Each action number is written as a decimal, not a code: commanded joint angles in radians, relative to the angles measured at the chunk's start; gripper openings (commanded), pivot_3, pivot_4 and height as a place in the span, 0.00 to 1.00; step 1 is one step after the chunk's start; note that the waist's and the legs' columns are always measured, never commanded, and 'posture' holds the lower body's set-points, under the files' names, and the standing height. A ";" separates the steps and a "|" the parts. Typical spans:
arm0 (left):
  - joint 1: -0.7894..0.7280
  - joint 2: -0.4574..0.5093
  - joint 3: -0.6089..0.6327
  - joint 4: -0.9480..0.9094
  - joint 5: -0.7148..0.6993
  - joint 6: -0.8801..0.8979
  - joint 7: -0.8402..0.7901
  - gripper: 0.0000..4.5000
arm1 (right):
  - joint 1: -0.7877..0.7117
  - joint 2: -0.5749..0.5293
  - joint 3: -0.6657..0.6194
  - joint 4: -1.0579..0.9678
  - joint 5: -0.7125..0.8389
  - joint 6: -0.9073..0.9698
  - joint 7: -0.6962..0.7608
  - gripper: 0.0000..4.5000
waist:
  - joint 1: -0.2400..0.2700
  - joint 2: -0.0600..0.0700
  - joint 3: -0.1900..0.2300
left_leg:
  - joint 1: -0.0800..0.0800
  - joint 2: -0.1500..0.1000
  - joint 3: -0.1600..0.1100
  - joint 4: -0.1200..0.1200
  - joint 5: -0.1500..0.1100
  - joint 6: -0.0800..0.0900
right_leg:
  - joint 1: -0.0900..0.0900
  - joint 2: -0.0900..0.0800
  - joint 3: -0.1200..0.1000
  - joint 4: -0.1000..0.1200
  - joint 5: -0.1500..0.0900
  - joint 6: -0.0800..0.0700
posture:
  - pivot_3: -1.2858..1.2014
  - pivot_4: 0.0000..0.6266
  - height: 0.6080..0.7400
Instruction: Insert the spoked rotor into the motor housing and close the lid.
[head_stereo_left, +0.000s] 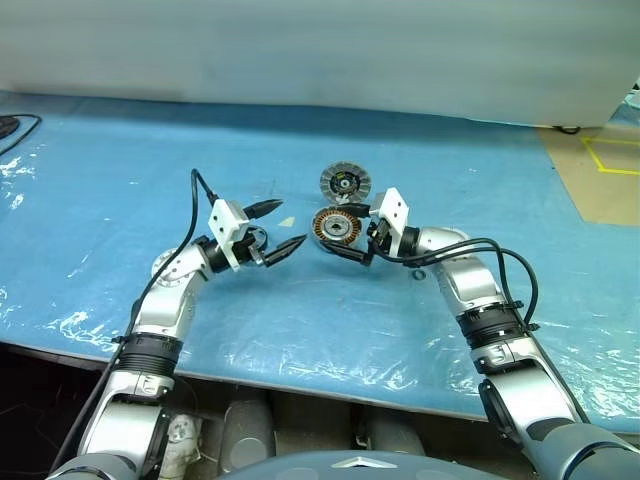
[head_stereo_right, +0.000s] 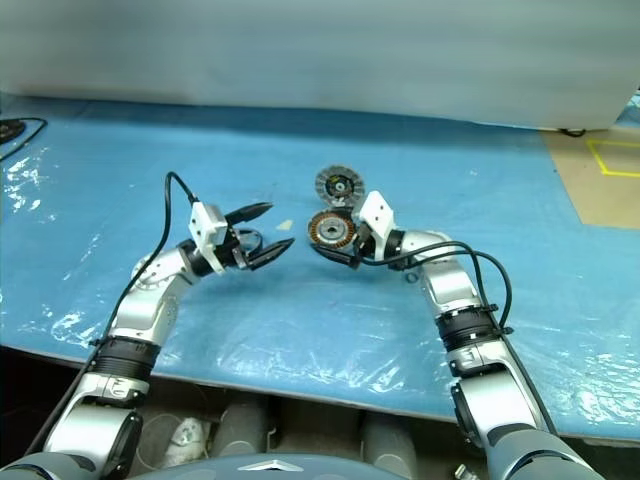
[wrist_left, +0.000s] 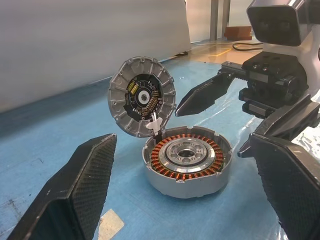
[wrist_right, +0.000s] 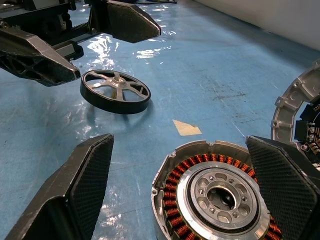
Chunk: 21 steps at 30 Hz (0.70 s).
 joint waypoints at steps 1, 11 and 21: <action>0.007 0.011 0.014 -0.047 -0.009 -0.006 -0.005 0.99 | -0.006 -0.006 -0.005 -0.027 0.002 -0.011 0.004 1.00 | 0.000 0.000 0.000 | 0.000 0.000 0.000 0.000 0.000 0.000 | 0.000 0.000 0.000 0.000 0.000 0.000 | 0.52 0.24 1.00; 0.005 0.007 0.001 -0.035 -0.001 -0.010 -0.009 0.99 | -0.001 -0.016 -0.008 -0.037 0.002 -0.009 0.000 1.00 | 0.000 0.000 0.000 | 0.000 0.000 0.000 0.000 0.000 0.000 | 0.000 0.000 0.000 0.000 0.000 0.000 | 0.52 0.24 1.00; 0.012 0.002 -0.008 -0.039 0.001 -0.008 -0.013 0.99 | 0.013 -0.021 -0.008 -0.054 0.005 -0.010 -0.005 1.00 | 0.000 0.000 0.000 | 0.000 0.000 0.000 -0.001 0.000 0.000 | 0.000 0.000 0.000 0.000 0.000 0.000 | 0.52 0.24 1.00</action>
